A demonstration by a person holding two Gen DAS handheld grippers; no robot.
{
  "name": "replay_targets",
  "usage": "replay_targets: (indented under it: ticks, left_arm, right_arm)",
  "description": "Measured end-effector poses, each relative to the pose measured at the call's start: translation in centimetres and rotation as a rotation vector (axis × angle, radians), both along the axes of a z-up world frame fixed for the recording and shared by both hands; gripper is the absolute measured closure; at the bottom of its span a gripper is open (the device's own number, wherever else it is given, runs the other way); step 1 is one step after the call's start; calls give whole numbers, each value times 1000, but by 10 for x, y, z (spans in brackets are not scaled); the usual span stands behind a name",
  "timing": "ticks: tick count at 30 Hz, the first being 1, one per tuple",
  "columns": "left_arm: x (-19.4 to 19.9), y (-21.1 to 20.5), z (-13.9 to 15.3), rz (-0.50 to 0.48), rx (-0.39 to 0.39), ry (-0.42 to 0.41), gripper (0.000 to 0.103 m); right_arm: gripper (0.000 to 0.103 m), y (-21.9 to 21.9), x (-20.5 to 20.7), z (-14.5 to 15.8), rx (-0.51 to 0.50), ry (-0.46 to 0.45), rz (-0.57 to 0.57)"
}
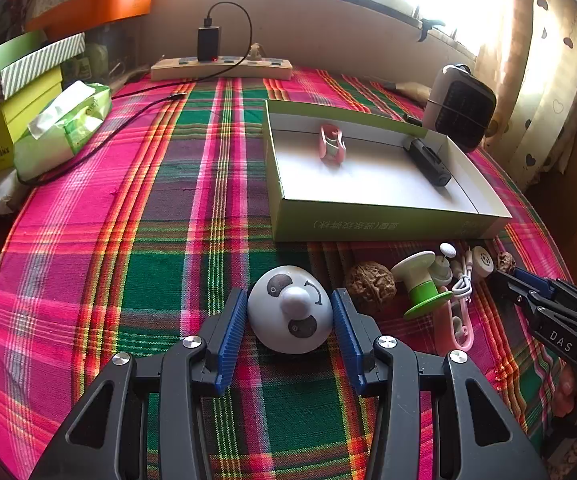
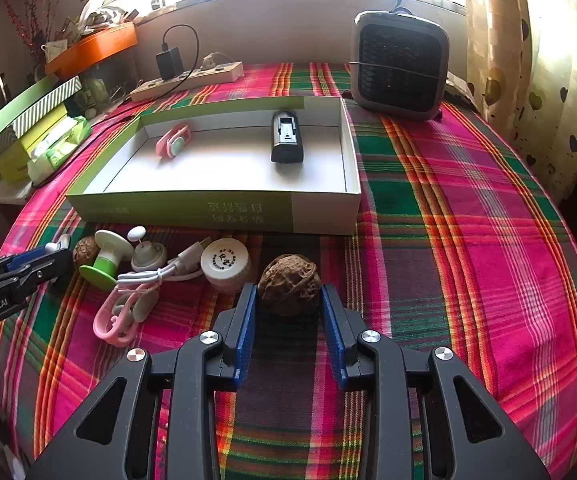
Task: Organize objects
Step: 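Grasp white ball toy with left gripper while right gripper grasps walnut, then carry white ball toy and walnut into the box with both grippers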
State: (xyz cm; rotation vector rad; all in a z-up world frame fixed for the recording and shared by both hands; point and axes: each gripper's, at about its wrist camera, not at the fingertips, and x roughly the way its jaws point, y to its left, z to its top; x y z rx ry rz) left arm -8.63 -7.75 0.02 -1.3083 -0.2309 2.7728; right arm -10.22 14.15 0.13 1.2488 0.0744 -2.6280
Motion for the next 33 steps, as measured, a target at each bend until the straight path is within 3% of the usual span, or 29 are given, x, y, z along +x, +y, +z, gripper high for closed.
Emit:
replay_targets:
  ticks: [18,33]
  left_arm:
    - [3,1,3,-4,2,9,61]
    - [7,10,29,-12,2,61,61]
  right_arm:
    - [70,2,3,4,2,22,1]
    - [70,2,7,22,-26,66,14]
